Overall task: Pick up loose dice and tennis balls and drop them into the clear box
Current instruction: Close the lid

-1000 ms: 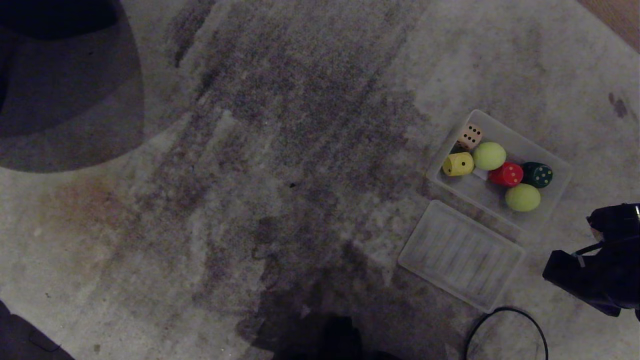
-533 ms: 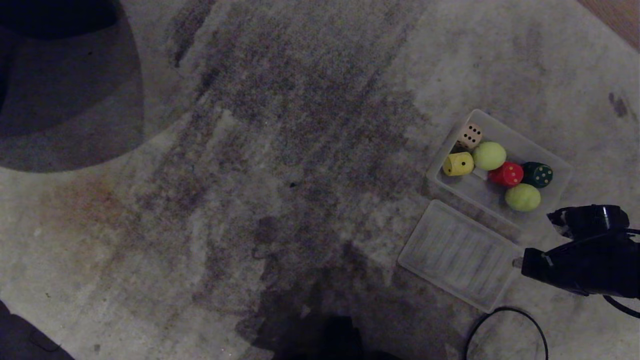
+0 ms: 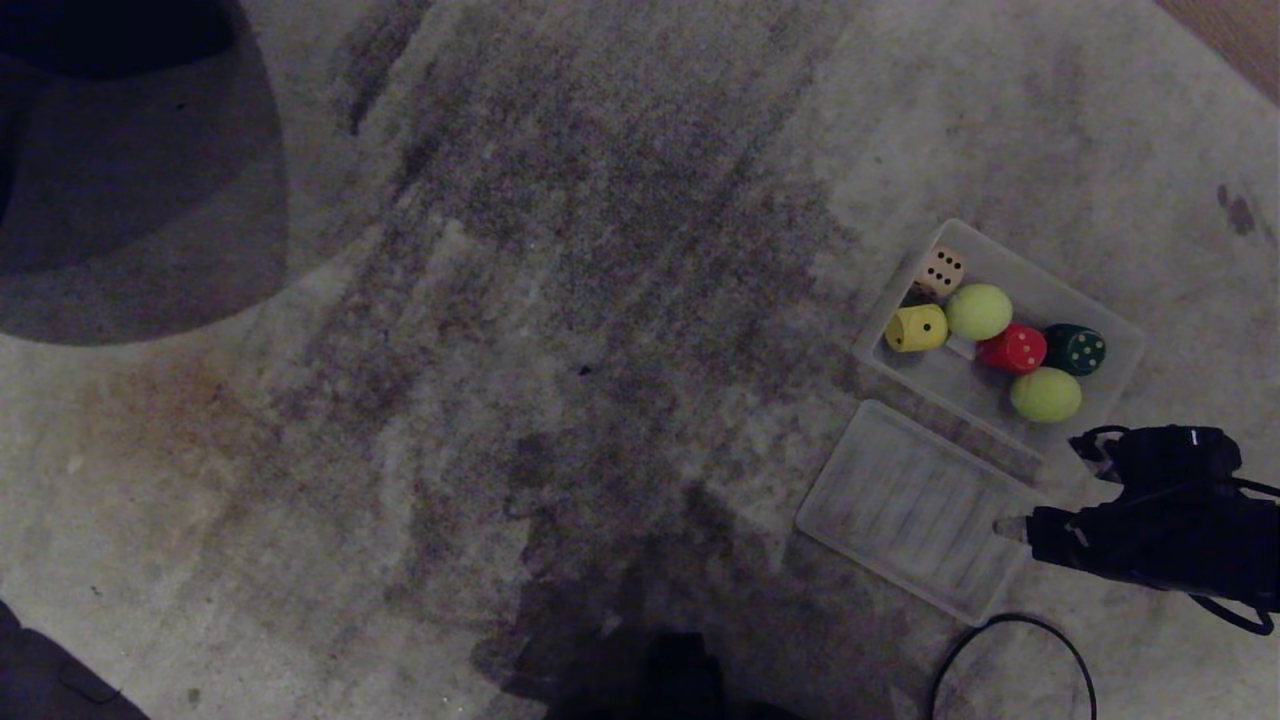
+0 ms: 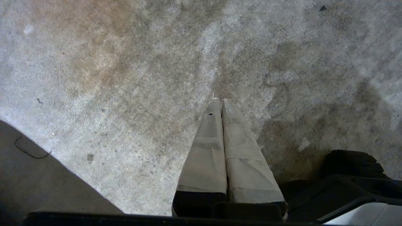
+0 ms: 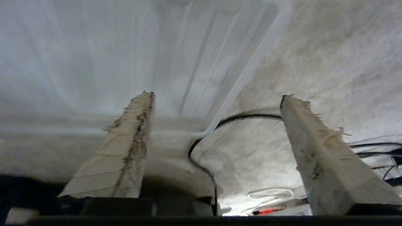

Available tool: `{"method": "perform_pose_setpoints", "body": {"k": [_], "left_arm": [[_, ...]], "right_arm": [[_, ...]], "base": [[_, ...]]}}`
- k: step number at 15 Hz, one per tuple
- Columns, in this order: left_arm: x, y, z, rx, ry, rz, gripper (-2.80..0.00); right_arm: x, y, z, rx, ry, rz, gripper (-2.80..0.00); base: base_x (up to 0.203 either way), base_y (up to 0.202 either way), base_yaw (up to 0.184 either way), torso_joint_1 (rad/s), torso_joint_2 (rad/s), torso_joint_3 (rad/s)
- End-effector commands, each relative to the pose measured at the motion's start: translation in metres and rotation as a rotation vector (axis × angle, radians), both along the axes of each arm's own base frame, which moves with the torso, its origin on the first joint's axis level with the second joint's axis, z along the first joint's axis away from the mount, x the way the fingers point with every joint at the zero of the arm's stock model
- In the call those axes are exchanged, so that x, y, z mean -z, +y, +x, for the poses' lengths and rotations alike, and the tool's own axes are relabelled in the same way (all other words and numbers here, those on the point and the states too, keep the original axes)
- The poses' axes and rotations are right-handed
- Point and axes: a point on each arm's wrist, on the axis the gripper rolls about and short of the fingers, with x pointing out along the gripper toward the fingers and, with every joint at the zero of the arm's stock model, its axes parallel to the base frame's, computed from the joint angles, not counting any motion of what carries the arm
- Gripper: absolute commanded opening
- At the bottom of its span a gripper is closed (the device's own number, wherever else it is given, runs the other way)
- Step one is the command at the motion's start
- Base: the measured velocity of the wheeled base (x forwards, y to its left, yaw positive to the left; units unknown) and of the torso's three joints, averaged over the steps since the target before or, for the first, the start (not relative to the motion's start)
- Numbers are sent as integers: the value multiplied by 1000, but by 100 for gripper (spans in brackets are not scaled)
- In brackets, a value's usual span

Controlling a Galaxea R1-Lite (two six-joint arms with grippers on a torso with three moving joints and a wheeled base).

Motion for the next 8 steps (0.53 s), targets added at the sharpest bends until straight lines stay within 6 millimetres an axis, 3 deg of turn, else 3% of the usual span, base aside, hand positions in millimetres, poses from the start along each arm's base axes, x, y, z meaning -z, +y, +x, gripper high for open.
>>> {"method": "perform_pose_setpoints", "body": {"k": [1,8], "left_arm": [[0,0,0,-1,2,-1,-280],[0,0,0,-1,2,-1,-280]], "right_arm": [[11,-8,1,22,6,2,0],[25,-18,15,-11,-104,-47,0]], "base": [[0,0,0,0,0,0],[0,0,0,0,0,0]]}}
